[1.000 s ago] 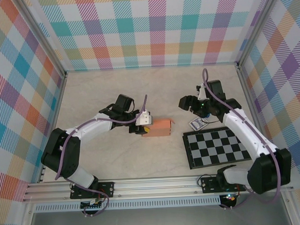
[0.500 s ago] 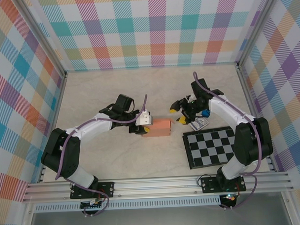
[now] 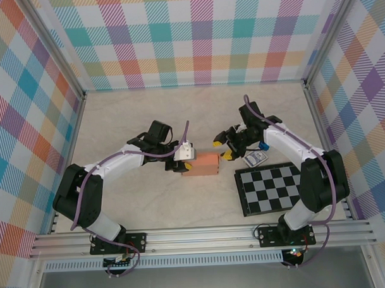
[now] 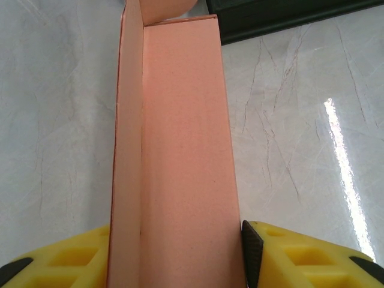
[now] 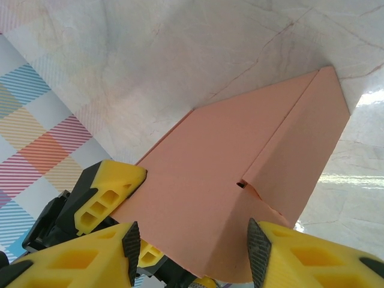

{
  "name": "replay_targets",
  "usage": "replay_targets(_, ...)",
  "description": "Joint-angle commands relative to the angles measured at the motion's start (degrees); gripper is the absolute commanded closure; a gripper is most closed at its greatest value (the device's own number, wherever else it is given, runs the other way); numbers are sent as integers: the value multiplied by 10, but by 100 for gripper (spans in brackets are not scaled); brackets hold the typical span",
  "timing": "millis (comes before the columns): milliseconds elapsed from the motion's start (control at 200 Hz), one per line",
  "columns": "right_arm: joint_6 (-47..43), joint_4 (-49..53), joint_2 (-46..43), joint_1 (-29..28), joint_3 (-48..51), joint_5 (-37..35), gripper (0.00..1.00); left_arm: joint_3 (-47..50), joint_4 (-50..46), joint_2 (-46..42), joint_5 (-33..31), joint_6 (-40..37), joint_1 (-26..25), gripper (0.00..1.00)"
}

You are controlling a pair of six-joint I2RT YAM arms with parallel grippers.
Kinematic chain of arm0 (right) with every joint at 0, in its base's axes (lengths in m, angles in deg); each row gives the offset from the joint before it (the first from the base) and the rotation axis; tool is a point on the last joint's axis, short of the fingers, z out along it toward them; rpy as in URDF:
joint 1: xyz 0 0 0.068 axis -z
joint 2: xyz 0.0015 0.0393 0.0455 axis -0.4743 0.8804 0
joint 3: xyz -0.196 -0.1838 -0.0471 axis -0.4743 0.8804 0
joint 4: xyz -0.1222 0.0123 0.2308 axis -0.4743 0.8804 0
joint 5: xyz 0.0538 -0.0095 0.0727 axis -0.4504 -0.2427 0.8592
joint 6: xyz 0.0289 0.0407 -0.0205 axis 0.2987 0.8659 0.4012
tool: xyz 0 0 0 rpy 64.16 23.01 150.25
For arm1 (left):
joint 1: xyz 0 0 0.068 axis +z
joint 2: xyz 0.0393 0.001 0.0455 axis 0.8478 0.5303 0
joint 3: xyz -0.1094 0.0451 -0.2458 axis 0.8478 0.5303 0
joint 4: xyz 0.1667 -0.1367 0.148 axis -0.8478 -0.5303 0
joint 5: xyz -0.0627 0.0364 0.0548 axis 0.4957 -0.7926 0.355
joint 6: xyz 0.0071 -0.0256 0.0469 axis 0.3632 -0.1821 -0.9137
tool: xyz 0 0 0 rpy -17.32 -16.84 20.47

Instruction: Fold the paper box

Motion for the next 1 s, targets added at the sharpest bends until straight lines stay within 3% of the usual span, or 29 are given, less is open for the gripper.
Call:
replay_targets(0,24,-3,-15,-8,4,-3,48,-12,-24,10,10,1,-5,51)
replay_targets(710,67,-20,-2,-27,0,-11,54,-14,-26,14,9,-2,-8,51)
replay_targets(995,74,-10,-5,-37,-5,-12,44,-22,-29,18,5,-1,-8,51)
